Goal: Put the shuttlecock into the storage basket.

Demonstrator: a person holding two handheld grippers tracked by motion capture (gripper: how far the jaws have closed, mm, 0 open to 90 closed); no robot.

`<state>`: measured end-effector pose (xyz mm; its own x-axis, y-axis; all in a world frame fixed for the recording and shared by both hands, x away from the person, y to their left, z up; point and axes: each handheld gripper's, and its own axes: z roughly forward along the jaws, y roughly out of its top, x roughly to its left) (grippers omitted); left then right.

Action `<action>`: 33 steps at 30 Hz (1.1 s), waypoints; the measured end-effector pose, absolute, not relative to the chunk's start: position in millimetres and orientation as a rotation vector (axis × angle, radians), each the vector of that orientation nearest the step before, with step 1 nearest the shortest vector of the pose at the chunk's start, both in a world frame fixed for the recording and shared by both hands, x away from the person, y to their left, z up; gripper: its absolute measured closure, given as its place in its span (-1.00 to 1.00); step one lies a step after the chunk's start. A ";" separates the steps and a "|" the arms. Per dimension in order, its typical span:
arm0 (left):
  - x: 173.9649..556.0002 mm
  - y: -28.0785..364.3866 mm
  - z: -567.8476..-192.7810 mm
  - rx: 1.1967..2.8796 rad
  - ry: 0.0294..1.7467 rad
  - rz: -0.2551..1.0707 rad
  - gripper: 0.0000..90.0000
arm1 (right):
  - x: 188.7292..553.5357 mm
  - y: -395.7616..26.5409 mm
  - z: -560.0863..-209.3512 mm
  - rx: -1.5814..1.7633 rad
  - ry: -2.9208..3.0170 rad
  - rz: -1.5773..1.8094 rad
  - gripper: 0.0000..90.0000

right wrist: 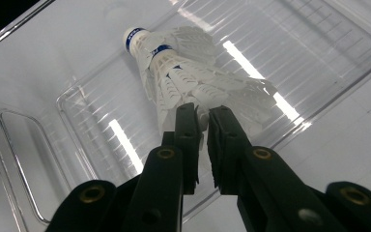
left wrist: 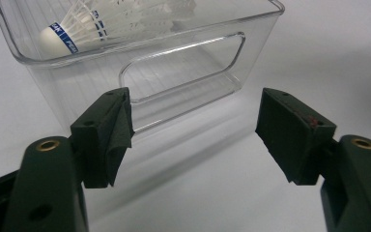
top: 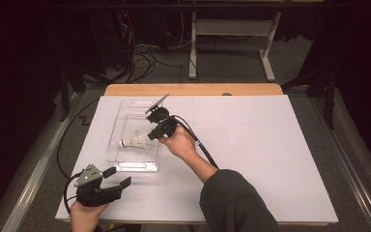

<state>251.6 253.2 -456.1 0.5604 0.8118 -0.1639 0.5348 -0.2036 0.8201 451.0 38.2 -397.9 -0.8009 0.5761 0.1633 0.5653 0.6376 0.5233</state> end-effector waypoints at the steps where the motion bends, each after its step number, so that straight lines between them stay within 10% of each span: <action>1: 251.6 253.2 -456.1 1.877 1.095 0.382 -0.34 | 450.6 39.0 -398.7 0.988 2.826 0.888 0.85; 33: 253.0 254.0 -456.7 1.876 1.105 0.378 -0.33 | 445.4 3.0 -385.8 1.010 2.729 1.067 0.58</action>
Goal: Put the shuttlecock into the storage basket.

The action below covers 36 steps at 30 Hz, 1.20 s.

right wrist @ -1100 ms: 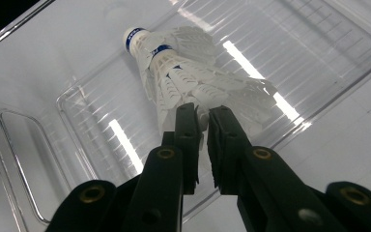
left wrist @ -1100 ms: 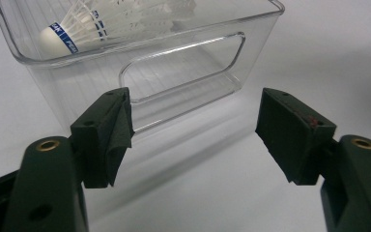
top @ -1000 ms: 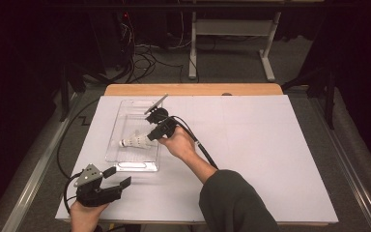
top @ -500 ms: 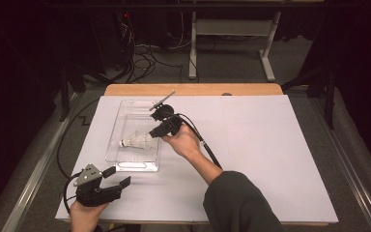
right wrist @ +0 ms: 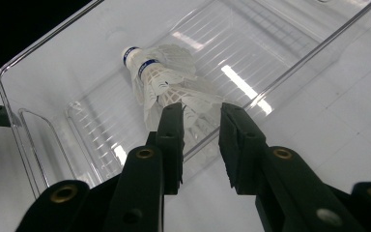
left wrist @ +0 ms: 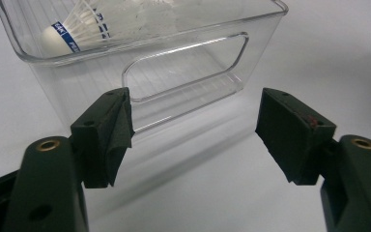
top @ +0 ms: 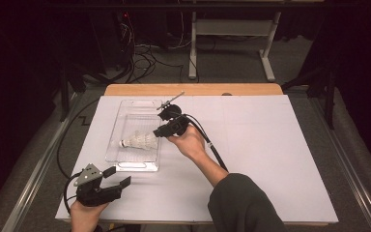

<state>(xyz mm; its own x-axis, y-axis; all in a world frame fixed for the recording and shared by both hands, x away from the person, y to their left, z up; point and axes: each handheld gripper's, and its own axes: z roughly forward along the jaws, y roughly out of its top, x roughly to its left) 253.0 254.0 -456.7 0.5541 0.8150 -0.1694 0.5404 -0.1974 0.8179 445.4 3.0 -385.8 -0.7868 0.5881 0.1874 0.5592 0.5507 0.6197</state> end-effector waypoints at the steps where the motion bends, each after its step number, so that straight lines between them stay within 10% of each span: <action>1: 253.0 254.0 -456.7 1.876 1.105 0.378 -0.34 | 445.3 2.0 -385.5 1.014 2.728 1.071 0.58; 36: 254.1 252.8 -457.8 1.880 1.108 0.374 -0.34 | 444.2 -52.1 -386.9 1.074 2.620 1.172 0.46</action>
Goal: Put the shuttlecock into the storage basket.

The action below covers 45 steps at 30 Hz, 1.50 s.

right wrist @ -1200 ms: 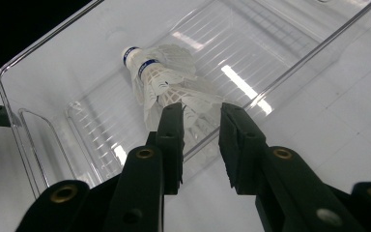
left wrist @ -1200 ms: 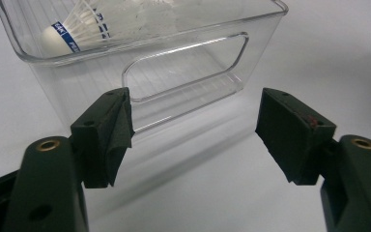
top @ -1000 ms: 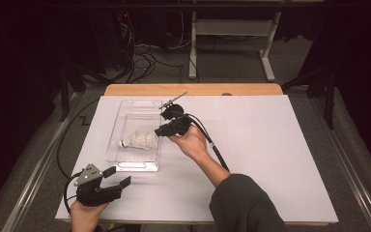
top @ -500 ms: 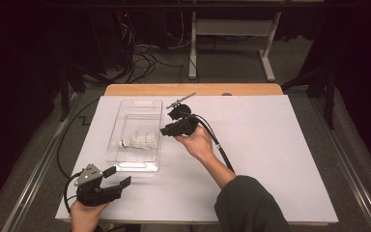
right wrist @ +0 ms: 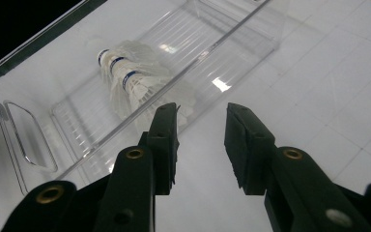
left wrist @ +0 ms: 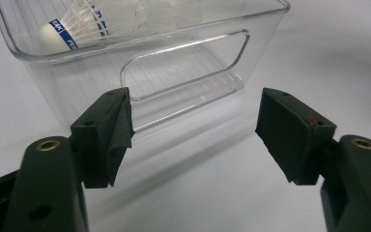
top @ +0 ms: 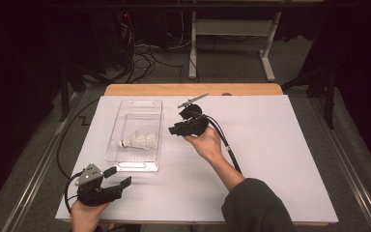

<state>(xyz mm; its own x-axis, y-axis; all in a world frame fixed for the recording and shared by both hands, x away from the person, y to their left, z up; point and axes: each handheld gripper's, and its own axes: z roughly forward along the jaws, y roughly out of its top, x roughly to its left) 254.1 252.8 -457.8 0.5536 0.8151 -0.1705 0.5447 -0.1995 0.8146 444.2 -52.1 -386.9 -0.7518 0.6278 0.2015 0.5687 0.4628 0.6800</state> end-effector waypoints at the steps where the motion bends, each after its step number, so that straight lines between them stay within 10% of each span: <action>1: 254.0 252.8 -457.8 1.880 1.109 0.374 -0.34 | 443.9 -53.8 -387.0 1.080 2.617 1.177 0.46; 45: 254.1 253.9 -458.0 1.873 1.121 0.373 -0.34 | 436.6 -118.7 -396.0 1.195 2.522 1.200 0.45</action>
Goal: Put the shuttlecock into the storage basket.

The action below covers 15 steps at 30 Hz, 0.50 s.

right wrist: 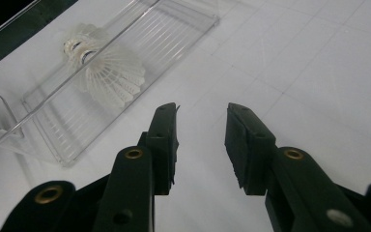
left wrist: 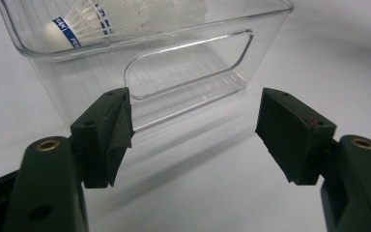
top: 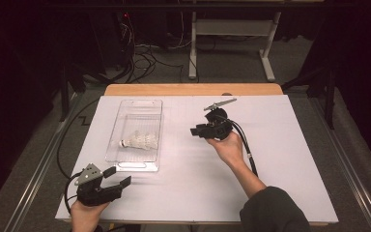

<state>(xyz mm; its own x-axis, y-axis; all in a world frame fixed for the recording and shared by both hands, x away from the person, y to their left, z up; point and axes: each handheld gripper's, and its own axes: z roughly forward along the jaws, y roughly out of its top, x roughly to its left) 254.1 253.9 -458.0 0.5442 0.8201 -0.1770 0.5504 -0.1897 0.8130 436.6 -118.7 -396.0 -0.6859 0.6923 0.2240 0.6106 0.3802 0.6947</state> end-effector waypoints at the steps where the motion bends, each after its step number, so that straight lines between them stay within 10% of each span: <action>1: 254.2 253.9 -458.0 1.872 1.122 0.373 -0.34 | 436.3 -120.2 -396.2 1.202 2.521 1.195 0.45; 15: 254.3 254.5 -458.0 1.866 1.126 0.373 -0.34 | 431.5 -140.1 -397.4 1.223 2.493 1.202 0.45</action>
<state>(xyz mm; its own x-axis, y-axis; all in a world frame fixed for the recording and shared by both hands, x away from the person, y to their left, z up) 254.3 254.5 -458.0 0.5400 0.8220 -0.1807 0.5514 -0.1833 0.8139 431.5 -140.1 -397.4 -0.6678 0.7096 0.2248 0.6179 0.3600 0.6990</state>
